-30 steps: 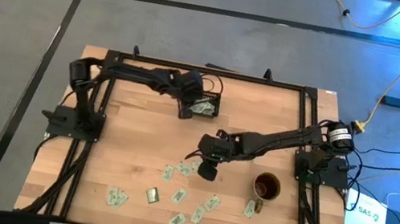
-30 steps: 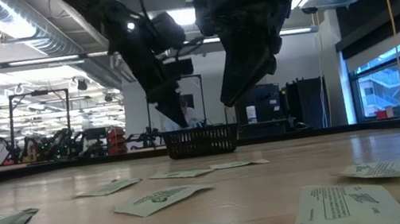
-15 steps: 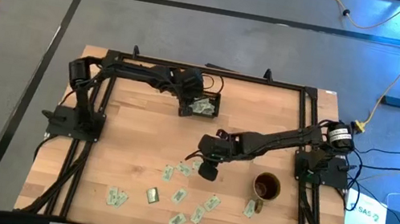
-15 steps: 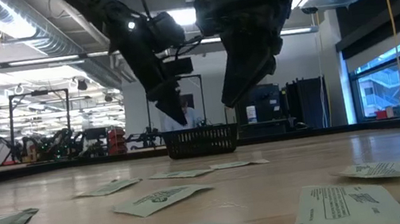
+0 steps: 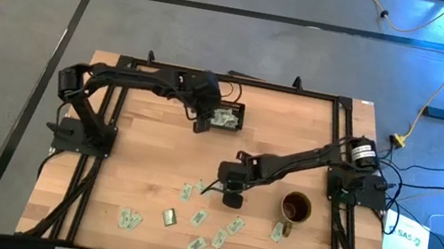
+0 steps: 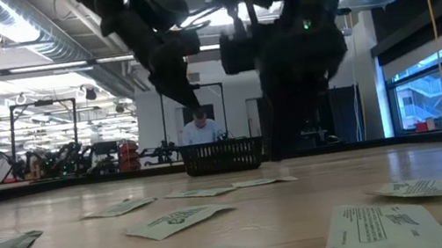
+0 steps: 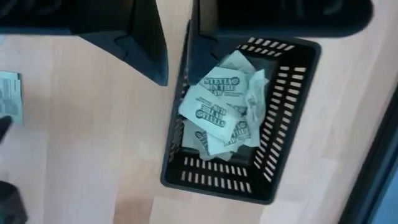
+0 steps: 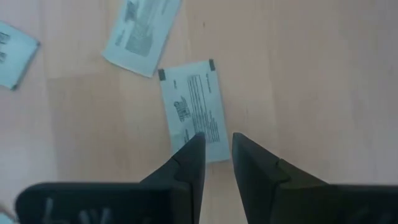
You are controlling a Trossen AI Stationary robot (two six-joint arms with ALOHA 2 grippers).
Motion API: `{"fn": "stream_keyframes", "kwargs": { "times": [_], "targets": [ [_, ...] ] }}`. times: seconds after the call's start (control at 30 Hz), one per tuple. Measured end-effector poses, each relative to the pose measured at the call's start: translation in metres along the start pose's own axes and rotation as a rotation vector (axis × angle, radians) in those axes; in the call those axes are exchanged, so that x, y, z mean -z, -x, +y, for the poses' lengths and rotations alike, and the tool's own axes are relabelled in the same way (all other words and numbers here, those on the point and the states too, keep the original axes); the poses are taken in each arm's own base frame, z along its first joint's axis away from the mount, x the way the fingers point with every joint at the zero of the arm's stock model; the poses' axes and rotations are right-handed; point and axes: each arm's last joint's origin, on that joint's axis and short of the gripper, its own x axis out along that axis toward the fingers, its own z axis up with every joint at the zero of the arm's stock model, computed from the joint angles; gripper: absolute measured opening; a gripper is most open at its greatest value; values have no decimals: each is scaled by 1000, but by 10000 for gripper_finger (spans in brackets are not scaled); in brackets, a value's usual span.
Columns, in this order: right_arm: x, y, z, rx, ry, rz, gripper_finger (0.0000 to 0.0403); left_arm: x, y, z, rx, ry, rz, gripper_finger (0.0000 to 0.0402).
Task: Pick and place Stevia / Truvia into bins
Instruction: Put the white stevia packet into the black bin
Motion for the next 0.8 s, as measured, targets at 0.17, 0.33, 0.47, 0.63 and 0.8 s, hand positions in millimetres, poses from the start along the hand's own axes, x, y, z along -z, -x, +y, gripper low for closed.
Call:
{"fn": "stream_keyframes", "kwargs": {
  "times": [0.17, 0.33, 0.47, 0.63, 0.8],
  "targets": [
    [3, -9, 0, 8, 1, 26, 84, 0, -3, -12, 14, -29, 18, 49],
    [6, -17, 0, 22, 18, 56, 84, 0, -4, -21, 28, -51, 19, 47],
    [10, -26, -1, 39, 33, 101, 82, 0, -4, -25, 35, -60, 19, 49],
    [12, -28, -1, 32, 35, 123, 51, 0, -4, -30, 43, -69, 19, 46],
    [13, -28, -2, 35, 36, 128, 7, -1, -5, -34, 49, -79, 20, 43]
  ]
}}
